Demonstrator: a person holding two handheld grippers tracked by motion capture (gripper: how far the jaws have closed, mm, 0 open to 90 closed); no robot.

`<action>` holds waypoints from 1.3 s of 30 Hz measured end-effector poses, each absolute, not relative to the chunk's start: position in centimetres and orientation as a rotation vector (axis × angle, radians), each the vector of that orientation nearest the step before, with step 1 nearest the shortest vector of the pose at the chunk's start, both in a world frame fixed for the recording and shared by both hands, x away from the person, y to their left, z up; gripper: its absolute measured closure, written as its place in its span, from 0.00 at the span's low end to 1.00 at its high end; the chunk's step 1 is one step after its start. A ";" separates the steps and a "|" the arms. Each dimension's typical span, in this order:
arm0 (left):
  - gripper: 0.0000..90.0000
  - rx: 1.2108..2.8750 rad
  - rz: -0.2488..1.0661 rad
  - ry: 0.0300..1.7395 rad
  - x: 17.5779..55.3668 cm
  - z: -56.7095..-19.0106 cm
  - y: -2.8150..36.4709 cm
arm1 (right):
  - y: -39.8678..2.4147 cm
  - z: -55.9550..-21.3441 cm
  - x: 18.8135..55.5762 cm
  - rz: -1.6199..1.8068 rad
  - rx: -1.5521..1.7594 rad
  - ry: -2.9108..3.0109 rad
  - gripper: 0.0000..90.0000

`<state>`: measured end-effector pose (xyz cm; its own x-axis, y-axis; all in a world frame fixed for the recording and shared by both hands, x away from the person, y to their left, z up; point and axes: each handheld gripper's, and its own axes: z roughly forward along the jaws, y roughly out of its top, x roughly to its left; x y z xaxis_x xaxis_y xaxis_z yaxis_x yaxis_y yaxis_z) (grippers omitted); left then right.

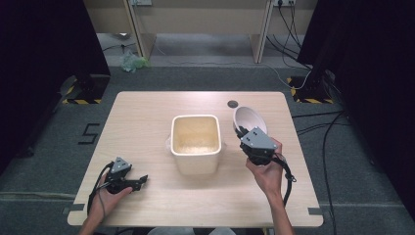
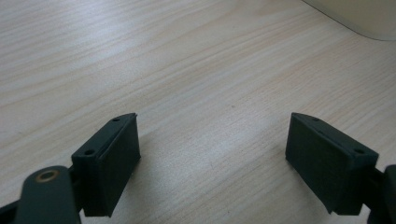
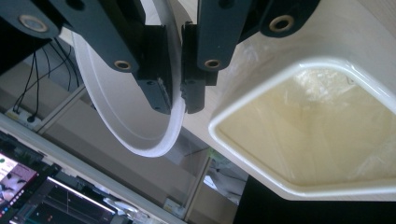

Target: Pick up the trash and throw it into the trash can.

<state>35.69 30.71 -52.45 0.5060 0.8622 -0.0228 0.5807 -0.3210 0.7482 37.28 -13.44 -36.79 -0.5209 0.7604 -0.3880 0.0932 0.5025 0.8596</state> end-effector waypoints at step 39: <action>0.19 2.034 0.502 1.176 35.7 -52.4 30.7 | -3.8 -33.8 36.9 1.145 0.400 2.070 0.93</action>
